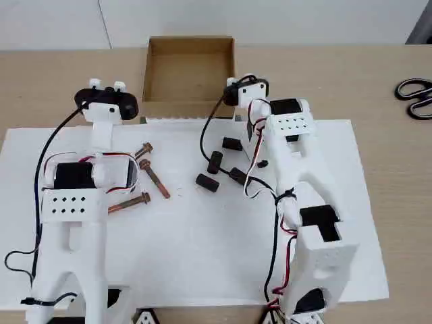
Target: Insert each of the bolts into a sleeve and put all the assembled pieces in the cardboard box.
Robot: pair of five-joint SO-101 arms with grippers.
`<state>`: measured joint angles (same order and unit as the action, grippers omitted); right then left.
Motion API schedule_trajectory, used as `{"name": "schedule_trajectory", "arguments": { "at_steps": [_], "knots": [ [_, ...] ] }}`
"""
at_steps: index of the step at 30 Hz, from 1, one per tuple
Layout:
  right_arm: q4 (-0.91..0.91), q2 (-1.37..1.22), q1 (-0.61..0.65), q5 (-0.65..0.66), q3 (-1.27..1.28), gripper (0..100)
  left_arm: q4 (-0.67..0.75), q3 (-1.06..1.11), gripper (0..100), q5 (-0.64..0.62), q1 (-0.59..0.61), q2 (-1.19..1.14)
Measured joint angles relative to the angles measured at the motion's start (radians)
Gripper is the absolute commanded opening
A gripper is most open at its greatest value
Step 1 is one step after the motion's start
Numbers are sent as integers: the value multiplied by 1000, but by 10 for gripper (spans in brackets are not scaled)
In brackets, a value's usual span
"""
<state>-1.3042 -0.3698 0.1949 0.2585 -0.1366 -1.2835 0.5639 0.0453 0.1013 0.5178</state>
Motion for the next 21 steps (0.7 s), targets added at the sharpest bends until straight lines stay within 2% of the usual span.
{"name": "schedule_trajectory", "arguments": {
  "at_steps": [12,21],
  "knots": [
    [0,-110,2,3,-129,190,0,0,98,0,0,0],
    [0,-146,2,3,-135,190,0,0,98,3,0,0]
  ]
}}
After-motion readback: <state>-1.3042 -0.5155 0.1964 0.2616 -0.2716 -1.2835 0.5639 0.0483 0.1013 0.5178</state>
